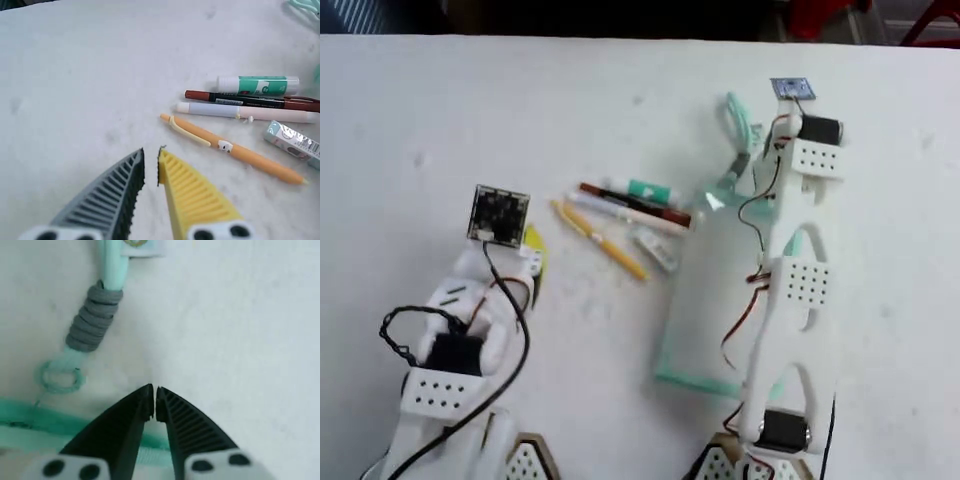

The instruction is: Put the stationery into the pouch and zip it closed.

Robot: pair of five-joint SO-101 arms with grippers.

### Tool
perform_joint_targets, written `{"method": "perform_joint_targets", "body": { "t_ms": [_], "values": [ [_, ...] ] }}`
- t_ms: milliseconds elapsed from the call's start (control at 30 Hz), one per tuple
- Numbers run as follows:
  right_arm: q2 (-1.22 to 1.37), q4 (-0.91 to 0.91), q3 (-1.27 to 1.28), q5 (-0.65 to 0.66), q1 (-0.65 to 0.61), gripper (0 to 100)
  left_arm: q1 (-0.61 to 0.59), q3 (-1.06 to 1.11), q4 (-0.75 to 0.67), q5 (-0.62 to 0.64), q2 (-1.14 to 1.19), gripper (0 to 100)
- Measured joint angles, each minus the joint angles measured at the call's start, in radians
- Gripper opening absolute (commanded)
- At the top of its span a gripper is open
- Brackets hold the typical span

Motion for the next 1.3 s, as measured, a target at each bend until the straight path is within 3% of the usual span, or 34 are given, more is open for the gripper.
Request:
{"method": "perform_joint_targets", "body": {
  "t_ms": [133,267,400,633,1000,1067,1167,1300],
  "values": [
    [-0.130,0.005,0.000,-0.058,-0.017,12.7,0.000,0.000,0.000,0.000,0.000,8],
    [-0.190,0.005,0.000,-0.281,-0.104,24.3,0.000,0.000,0.000,0.000,0.000,8],
    [-0.184,0.002,0.000,-0.505,-0.186,24.4,0.000,0.000,0.000,0.000,0.000,8],
    [-0.049,-0.075,0.000,-0.695,-0.206,24.4,0.000,0.000,0.000,0.000,0.000,8],
    [0.095,-0.198,-0.002,-0.720,-0.161,23.7,0.000,0.000,0.000,0.000,0.000,8],
    [0.104,-0.218,-0.003,-0.706,-0.161,17.6,0.000,0.000,0.000,0.000,0.000,8],
    [0.110,-0.241,-0.003,-0.695,-0.144,0.6,0.000,0.000,0.000,0.000,0.000,8],
    [0.124,-0.262,-0.005,-0.641,-0.117,2.6,0.000,0.000,0.000,0.000,0.000,8]
  ]
}}
